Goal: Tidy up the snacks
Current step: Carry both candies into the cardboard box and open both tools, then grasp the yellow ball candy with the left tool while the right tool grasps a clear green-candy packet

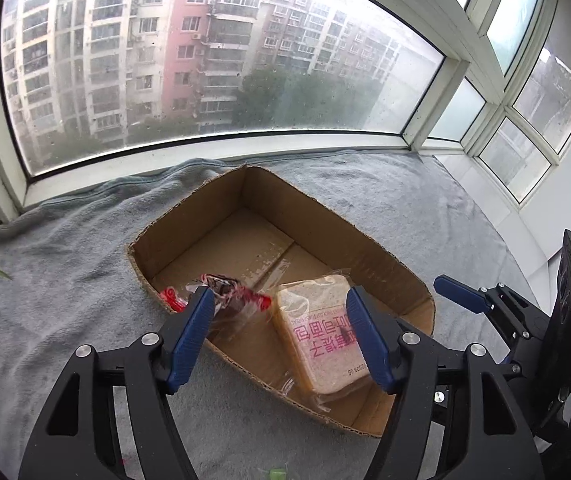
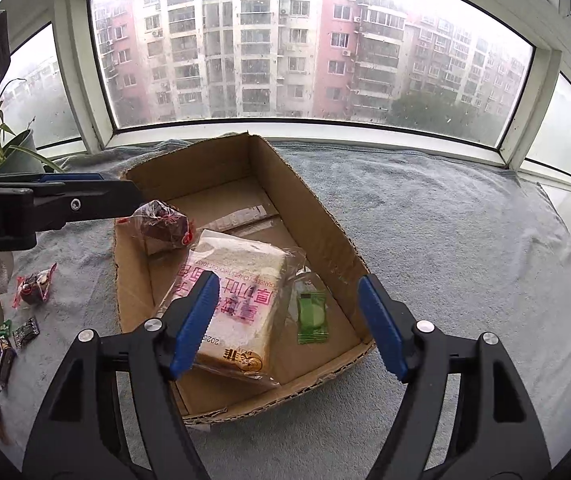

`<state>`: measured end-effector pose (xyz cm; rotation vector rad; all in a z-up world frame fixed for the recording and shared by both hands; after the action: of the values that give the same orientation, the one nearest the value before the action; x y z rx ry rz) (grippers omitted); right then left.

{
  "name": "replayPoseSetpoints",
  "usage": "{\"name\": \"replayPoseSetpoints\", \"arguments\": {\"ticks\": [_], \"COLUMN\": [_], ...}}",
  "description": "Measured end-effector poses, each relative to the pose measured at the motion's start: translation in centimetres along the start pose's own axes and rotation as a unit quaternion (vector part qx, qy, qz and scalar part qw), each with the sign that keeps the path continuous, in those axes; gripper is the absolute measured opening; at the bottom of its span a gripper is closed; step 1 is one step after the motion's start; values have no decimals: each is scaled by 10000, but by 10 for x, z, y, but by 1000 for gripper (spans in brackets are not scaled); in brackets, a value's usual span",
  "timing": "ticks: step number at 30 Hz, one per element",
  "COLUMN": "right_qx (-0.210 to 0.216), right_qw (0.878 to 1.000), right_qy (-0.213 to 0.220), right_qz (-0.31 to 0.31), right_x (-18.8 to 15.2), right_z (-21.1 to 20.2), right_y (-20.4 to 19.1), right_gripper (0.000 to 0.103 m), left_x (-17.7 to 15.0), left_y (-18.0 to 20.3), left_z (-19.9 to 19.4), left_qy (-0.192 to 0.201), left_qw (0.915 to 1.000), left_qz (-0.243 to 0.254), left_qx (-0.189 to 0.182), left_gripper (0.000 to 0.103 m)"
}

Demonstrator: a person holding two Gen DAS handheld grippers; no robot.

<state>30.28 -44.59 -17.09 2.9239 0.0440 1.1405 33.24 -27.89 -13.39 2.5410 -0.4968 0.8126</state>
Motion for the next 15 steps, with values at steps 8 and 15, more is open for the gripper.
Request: {"name": "replayPoseSetpoints", "arguments": {"ticks": [8,15], "right_qx": [93,359], "right_qw": [9999,9985], "right_qy": [117,400], "right_qz": [-69,-107], "right_x": [4,6], "right_z": [-21,-62], "right_y": [-11,-37], "right_gripper": [75,75], "left_x": [3,7], "left_y": [-7,-29], "left_z": [-25,-82], "left_qy": [120,466], "left_qw": [9999,9986], "left_qz": [-44,-101], "left_qx": [79,219], "left_gripper": [68,68]}}
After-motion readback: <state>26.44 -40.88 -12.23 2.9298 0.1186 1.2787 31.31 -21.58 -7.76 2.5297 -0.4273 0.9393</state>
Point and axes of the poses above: each gripper's, at about its wrist camera, not at the fingertips, and z roughly the way its jaws point, y to its right, x to its top, the point moved 5 cm from there along z, roughly the way its jaws point
